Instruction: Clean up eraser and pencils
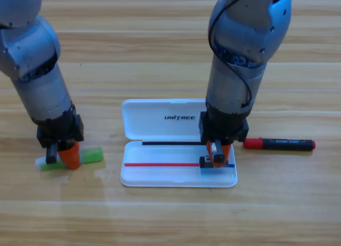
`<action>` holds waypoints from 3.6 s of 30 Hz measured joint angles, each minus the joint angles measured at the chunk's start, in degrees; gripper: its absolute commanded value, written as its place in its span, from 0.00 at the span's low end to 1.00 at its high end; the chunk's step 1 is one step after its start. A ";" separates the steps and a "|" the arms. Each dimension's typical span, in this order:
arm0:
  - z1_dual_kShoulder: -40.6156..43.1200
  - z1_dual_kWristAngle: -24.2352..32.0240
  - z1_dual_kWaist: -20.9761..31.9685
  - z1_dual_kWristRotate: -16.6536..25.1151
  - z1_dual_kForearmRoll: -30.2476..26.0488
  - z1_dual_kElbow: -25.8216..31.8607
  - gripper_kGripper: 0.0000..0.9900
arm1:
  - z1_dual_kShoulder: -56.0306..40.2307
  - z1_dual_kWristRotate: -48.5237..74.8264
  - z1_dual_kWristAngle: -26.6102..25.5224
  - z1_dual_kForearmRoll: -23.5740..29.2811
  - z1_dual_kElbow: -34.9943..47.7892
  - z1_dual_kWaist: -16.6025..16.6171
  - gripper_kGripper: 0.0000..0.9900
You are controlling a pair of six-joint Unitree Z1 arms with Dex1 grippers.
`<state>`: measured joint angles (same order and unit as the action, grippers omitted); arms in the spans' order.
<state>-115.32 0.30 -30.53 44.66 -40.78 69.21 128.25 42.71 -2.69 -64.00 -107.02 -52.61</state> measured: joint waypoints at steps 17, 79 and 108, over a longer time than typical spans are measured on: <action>-1.20 -0.24 0.50 1.41 -13.84 11.99 0.00 | 0.00 -0.32 0.11 0.00 2.02 -0.07 0.02; -6.23 3.51 -17.62 1.72 -29.91 32.93 0.00 | -0.63 14.85 4.95 7.77 12.40 15.12 0.22; -17.22 3.51 -19.16 0.19 -30.00 44.44 0.00 | -11.57 13.33 4.53 4.46 16.55 15.15 0.00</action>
<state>-132.54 3.82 -49.70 44.86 -70.77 113.65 116.68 56.03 1.83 -59.54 -90.46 -37.46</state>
